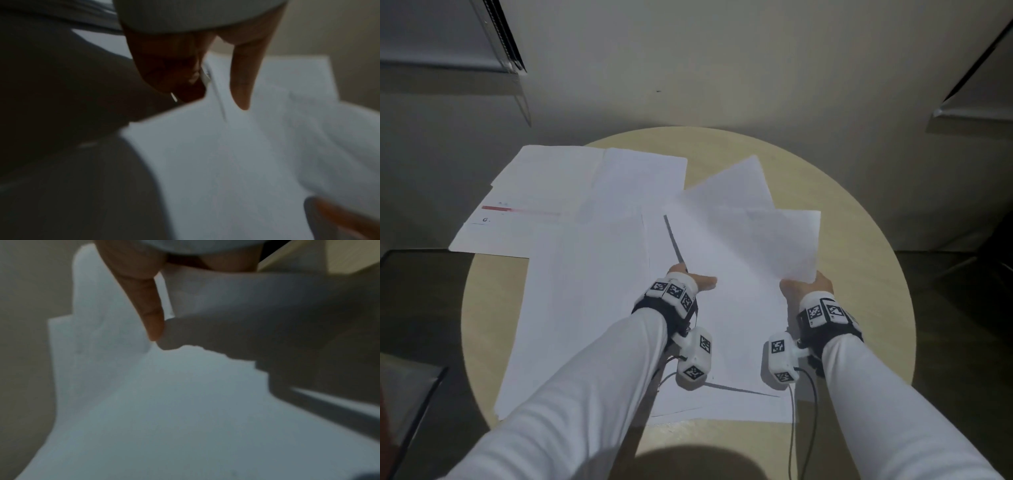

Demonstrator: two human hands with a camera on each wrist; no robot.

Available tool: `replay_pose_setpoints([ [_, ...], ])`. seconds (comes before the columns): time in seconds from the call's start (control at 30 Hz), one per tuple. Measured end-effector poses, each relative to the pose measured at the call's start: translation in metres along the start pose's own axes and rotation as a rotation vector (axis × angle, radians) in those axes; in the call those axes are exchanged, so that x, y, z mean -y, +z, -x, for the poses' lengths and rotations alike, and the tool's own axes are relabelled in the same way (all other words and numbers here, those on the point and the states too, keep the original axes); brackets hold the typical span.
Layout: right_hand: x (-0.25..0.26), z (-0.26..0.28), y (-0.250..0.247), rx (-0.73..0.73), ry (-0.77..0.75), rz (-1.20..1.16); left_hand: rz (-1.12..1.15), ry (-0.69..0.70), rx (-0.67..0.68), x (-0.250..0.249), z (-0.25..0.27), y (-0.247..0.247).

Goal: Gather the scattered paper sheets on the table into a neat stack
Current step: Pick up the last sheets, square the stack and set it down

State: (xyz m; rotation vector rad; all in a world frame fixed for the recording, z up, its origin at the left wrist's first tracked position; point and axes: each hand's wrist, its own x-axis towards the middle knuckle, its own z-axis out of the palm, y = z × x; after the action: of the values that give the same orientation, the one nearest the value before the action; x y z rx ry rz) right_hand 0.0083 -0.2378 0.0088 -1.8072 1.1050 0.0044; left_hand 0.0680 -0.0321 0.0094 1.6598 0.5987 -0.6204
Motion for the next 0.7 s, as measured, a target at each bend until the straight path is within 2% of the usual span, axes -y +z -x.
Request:
replay_pose_setpoints([
  [0.07, 0.004, 0.011, -0.001, 0.07, -0.12, -0.256, -0.061, 0.062, 0.084, 0.001, 0.001, 0.0],
  [0.13, 0.009, 0.015, 0.001, 0.109, -0.179, -0.483, -0.031, 0.18, 0.079, -0.009, 0.008, -0.005],
  [0.2, 0.017, 0.016, 0.003, 0.114, -0.189, -0.572, 0.023, 0.225, 0.06, -0.019, 0.009, -0.011],
  [0.27, 0.027, 0.018, 0.006, 0.125, -0.205, -0.615, -0.054, 0.263, 0.035, -0.026, 0.005, -0.018],
  [0.33, 0.039, 0.021, 0.008, 0.133, -0.265, -0.623, -0.025, 0.335, -0.008, -0.034, 0.005, -0.026],
  [0.37, 0.045, 0.022, 0.009, 0.111, -0.296, -0.564, 0.022, 0.377, -0.019, -0.037, 0.003, -0.03],
  [0.43, 0.053, 0.019, 0.014, 0.075, -0.312, -0.426, 0.053, 0.395, -0.133, -0.047, 0.001, -0.041],
  [0.57, 0.048, 0.008, 0.027, -0.013, -0.168, -0.189, -0.104, 0.345, -0.307, -0.05, -0.013, -0.08],
  [0.63, 0.034, 0.007, 0.029, 0.041, -0.029, 0.115, -0.231, 0.262, -0.324, -0.039, -0.019, -0.098],
  [0.7, 0.023, 0.013, 0.034, 0.097, -0.004, 0.358, -0.338, 0.226, -0.33, -0.024, -0.025, -0.109],
])
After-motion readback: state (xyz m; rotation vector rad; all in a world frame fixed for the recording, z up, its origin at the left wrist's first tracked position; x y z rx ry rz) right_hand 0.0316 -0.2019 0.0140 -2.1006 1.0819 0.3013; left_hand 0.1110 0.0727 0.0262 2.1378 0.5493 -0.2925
